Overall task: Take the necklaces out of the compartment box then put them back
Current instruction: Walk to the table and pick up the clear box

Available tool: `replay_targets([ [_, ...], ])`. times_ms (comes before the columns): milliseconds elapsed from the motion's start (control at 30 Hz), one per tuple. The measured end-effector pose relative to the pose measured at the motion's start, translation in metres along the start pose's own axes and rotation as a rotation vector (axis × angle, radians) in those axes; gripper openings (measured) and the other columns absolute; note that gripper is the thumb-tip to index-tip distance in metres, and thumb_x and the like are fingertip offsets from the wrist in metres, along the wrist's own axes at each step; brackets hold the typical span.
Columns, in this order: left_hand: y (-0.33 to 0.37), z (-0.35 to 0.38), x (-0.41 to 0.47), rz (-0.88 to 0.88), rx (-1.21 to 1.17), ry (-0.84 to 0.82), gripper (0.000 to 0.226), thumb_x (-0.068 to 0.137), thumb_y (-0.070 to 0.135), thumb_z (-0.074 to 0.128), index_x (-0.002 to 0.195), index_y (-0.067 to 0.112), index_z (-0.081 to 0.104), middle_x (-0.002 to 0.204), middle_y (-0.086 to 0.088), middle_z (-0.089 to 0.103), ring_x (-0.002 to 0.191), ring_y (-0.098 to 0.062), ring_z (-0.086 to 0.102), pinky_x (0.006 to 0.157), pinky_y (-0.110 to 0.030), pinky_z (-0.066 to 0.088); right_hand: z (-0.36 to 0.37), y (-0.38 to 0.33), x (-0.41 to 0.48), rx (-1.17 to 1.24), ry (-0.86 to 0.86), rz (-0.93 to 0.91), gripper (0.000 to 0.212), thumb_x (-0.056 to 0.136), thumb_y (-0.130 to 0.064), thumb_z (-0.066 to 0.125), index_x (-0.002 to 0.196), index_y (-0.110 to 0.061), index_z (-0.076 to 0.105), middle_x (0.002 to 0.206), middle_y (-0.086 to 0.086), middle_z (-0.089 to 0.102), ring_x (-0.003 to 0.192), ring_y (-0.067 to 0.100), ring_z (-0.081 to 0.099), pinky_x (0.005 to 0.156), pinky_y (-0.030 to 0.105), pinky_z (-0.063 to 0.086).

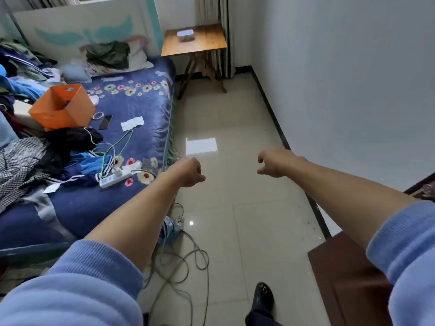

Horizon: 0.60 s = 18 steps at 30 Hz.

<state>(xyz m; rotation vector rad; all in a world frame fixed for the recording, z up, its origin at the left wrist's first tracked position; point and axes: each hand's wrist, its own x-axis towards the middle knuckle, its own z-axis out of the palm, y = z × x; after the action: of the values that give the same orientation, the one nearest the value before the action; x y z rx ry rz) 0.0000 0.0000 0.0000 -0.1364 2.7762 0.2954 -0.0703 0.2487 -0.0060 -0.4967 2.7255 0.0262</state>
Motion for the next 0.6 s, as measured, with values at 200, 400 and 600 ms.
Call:
replay_targets([
  [200,-0.001,-0.003,0.065,-0.076,-0.074,-0.081,0.032,0.088,0.033,0.066,0.108,0.009,0.069,0.108,-0.011,0.069,0.094,-0.027,0.064,0.085,-0.036,0.053,-0.017,0.019,0.079,0.022,-0.070,-0.007,0.036,0.089,-0.038,0.062,0.113,-0.012,0.064,0.111,0.008,0.067,0.099,0.029,0.062,0.084,0.037,0.052],
  [400,-0.027,-0.021,0.146,-0.138,-0.104,-0.093,0.030,0.086,0.035,0.067,0.104,0.010,0.069,0.104,-0.011,0.070,0.091,-0.028,0.064,0.086,-0.038,0.055,-0.035,0.015,0.177,0.023,-0.104,-0.080,0.036,0.088,-0.039,0.063,0.113,-0.013,0.065,0.110,0.008,0.067,0.098,0.030,0.062,0.080,0.036,0.050],
  [600,-0.063,-0.042,0.259,-0.153,-0.113,-0.121,0.026,0.085,0.035,0.068,0.099,0.013,0.068,0.103,-0.010,0.070,0.089,-0.026,0.063,0.081,-0.035,0.052,-0.051,0.007,0.296,0.020,-0.135,-0.091,0.036,0.087,-0.039,0.065,0.110,-0.012,0.065,0.111,0.009,0.066,0.098,0.030,0.062,0.084,0.040,0.053],
])
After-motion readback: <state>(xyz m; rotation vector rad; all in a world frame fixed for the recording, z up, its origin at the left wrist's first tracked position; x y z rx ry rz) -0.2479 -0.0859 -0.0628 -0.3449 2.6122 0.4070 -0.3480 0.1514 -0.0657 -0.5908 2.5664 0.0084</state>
